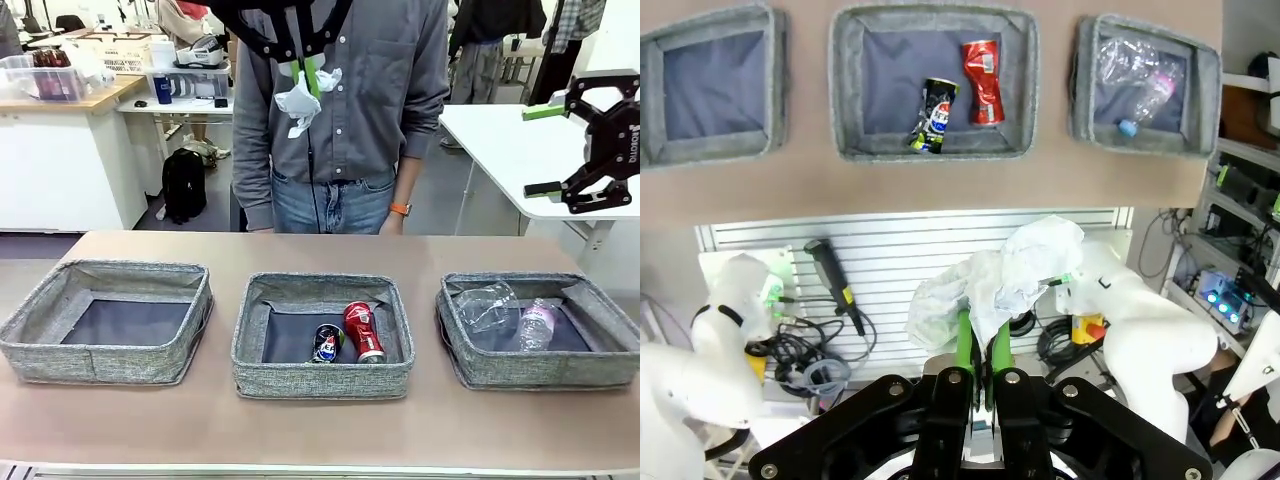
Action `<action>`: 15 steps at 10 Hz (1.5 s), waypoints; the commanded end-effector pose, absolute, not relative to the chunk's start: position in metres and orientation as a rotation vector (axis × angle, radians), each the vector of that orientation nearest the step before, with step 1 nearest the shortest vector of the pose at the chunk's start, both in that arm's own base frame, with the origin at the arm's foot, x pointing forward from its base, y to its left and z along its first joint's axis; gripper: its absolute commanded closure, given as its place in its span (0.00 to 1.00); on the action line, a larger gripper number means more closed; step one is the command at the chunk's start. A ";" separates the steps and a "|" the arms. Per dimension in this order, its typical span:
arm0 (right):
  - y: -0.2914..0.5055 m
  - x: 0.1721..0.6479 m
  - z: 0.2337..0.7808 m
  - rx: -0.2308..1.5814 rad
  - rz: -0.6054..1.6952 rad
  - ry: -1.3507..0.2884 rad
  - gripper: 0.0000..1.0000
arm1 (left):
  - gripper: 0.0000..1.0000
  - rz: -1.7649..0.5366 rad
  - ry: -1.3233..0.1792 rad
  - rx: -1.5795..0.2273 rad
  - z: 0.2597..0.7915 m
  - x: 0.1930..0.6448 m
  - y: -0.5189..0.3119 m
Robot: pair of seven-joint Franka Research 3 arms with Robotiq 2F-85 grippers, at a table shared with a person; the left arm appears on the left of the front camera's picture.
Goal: Sort the waste into the appropriate baskets.
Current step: Pick up the waste item pointed out by the person, then place the picked waste into the Fabric basket indicated by the person.
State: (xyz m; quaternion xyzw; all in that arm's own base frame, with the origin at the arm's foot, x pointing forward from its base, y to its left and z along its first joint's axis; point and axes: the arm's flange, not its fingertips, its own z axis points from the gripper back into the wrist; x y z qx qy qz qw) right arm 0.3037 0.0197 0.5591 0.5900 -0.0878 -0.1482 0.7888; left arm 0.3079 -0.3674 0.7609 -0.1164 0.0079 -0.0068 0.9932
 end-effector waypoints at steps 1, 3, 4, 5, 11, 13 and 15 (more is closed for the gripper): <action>0.022 0.304 0.560 1.295 -0.323 -0.189 0.00 | 0.98 0.003 0.001 -0.228 0.763 0.305 -0.364; 0.022 0.304 0.560 1.295 -0.323 -0.189 0.00 | 0.98 0.003 0.001 -0.228 0.763 0.305 -0.364; 0.022 0.304 0.560 1.295 -0.323 -0.189 0.00 | 0.98 0.003 0.001 -0.228 0.763 0.305 -0.364; 0.022 0.304 0.560 1.295 -0.323 -0.189 0.00 | 0.98 0.003 0.001 -0.228 0.763 0.305 -0.364; 0.022 0.304 0.560 1.295 -0.323 -0.189 0.00 | 0.98 0.003 0.001 -0.228 0.763 0.305 -0.364; 0.022 0.304 0.560 1.295 -0.323 -0.189 0.00 | 0.98 0.003 0.001 -0.228 0.763 0.305 -0.364; 0.022 0.304 0.560 1.295 -0.323 -0.189 0.00 | 0.98 0.003 0.001 -0.228 0.763 0.305 -0.364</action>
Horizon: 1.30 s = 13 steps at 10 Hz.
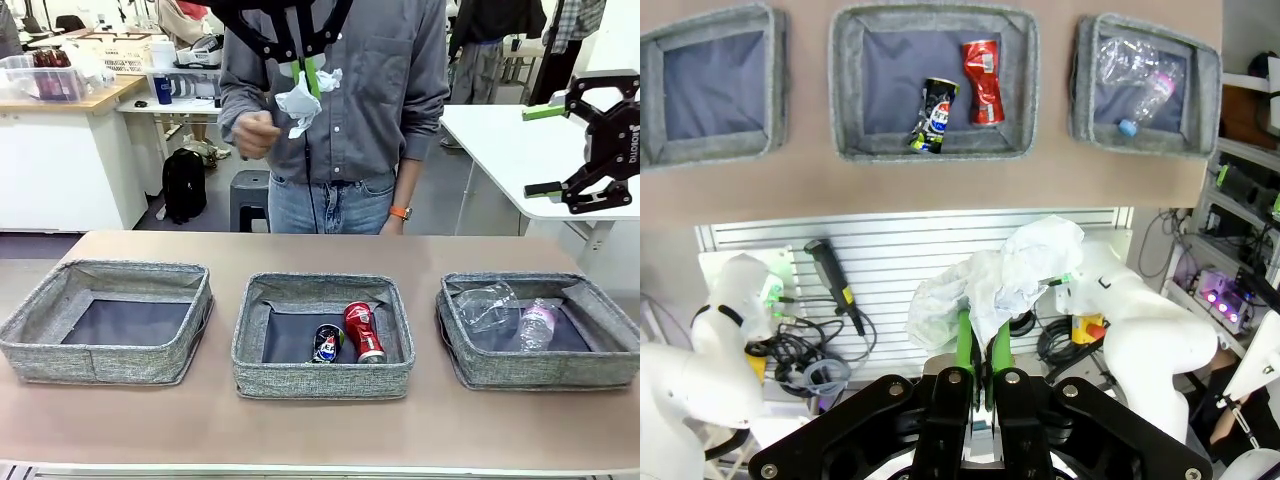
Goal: Sort the waste into the appropriate baskets.
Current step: Place the picked waste into the Fabric basket indicated by the person.
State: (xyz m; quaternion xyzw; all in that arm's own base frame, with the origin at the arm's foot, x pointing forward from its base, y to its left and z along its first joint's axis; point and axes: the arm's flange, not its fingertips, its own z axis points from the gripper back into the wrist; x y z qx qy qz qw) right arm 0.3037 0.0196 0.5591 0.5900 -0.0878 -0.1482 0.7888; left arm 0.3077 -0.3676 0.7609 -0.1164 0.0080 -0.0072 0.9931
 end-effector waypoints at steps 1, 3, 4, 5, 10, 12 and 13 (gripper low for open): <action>0.022 0.304 0.560 1.295 -0.323 -0.189 0.00 | 0.98 0.003 0.001 -0.228 0.763 0.305 -0.364; 0.022 0.304 0.560 1.295 -0.323 -0.189 0.00 | 0.98 0.003 0.001 -0.228 0.763 0.305 -0.364; 0.022 0.304 0.560 1.295 -0.323 -0.189 0.00 | 0.98 0.003 0.001 -0.228 0.763 0.305 -0.364; 0.022 0.304 0.560 1.295 -0.323 -0.189 0.00 | 0.98 0.003 0.001 -0.228 0.763 0.305 -0.364; 0.022 0.304 0.560 1.295 -0.323 -0.189 0.00 | 0.98 0.003 0.001 -0.228 0.763 0.305 -0.364; 0.022 0.304 0.560 1.295 -0.323 -0.189 0.00 | 0.98 0.003 0.001 -0.228 0.763 0.305 -0.364; 0.022 0.304 0.560 1.295 -0.323 -0.189 0.00 | 0.98 -0.015 0.016 -0.233 0.761 0.308 -0.368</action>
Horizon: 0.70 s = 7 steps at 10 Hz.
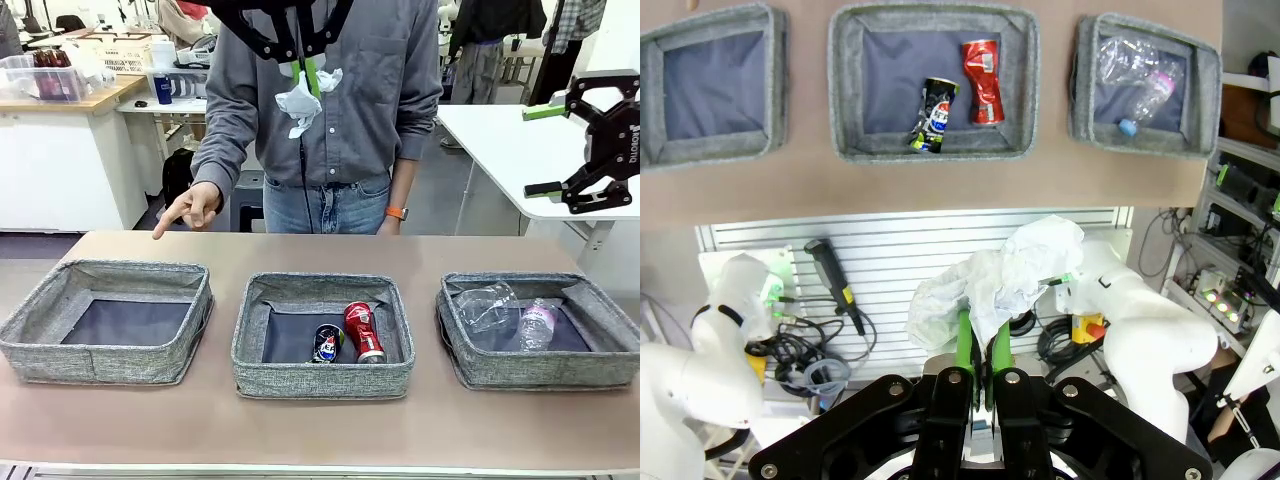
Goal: Sort the waste into the appropriate baskets.
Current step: Place the picked waste into the Fabric basket indicated by the person.
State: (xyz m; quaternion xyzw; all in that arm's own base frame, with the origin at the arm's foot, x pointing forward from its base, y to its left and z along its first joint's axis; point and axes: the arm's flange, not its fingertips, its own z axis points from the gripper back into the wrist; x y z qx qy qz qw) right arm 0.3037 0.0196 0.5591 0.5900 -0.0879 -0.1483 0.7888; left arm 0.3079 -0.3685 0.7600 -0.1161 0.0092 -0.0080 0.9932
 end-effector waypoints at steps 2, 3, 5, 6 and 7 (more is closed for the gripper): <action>0.022 0.304 0.560 1.295 -0.323 -0.189 0.00 | 0.98 -0.051 -0.117 0.012 0.735 0.322 -0.358; 0.022 0.304 0.560 1.295 -0.323 -0.189 0.00 | 0.98 -0.095 -0.127 0.088 0.713 0.328 -0.340; 0.022 0.304 0.560 1.295 -0.323 -0.189 0.00 | 0.98 -0.020 -0.087 0.055 0.654 0.341 -0.285; 0.022 0.304 0.560 1.295 -0.323 -0.189 0.00 | 0.98 0.063 -0.042 0.035 0.620 0.343 -0.255; 0.022 0.304 0.560 1.295 -0.323 -0.189 0.00 | 0.98 0.205 -0.031 0.069 0.585 0.340 -0.223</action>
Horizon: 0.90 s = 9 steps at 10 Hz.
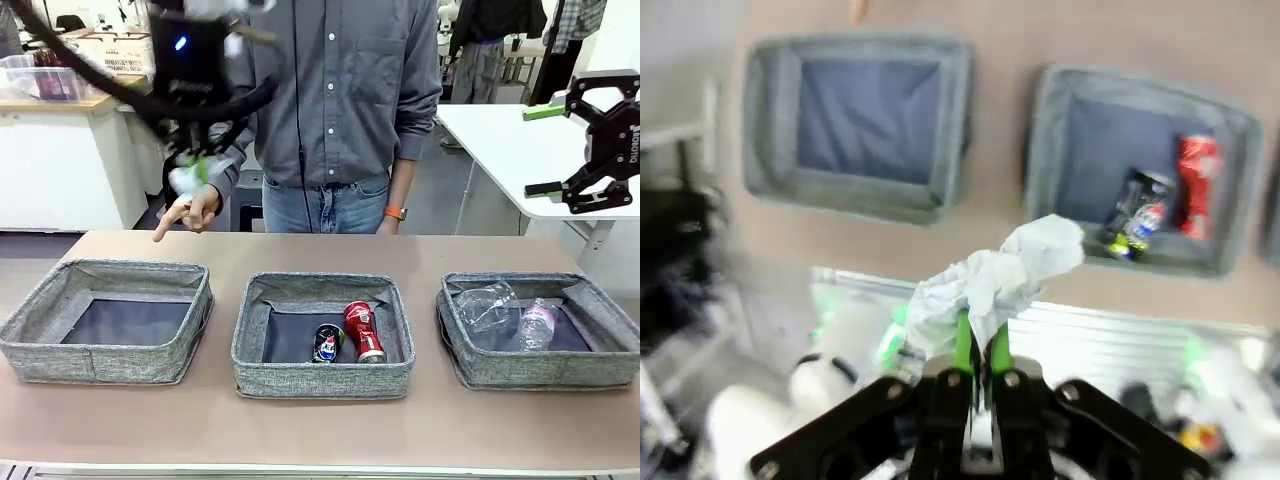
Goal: Sort the waste into the appropriate baskets.
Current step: Place the picked waste into the Fabric basket indicated by the person.
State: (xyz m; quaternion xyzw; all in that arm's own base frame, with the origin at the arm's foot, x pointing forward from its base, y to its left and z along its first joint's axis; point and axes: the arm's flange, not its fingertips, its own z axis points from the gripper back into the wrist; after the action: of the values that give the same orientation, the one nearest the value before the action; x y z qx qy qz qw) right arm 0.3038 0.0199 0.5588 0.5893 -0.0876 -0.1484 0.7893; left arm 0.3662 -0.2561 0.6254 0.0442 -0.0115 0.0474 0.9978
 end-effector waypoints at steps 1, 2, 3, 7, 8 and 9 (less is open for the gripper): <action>0.022 0.304 0.560 1.295 -0.323 -0.189 0.00 | 0.98 0.343 -0.055 0.045 0.557 0.335 -0.195; 0.022 0.304 0.560 1.295 -0.323 -0.189 0.00 | 0.98 0.443 -0.087 0.090 0.531 0.329 -0.169; 0.022 0.304 0.560 1.295 -0.323 -0.189 0.00 | 0.98 0.502 -0.093 0.101 0.514 0.320 -0.154; 0.022 0.304 0.560 1.295 -0.323 -0.189 0.00 | 0.98 0.547 -0.247 0.079 0.527 0.307 -0.152; 0.022 0.304 0.560 1.295 -0.323 -0.189 0.00 | 0.98 0.546 -0.262 0.080 0.530 0.311 -0.151; 0.022 0.304 0.560 1.295 -0.323 -0.189 0.00 | 0.98 0.553 -0.254 0.078 0.527 0.313 -0.147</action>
State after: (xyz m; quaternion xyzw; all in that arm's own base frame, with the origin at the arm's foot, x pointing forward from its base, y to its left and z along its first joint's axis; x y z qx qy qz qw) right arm 0.3037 0.0202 0.5588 0.5889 -0.0876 -0.1483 0.7896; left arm 0.3038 -0.1536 0.5353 0.0342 -0.1193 0.2619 0.9571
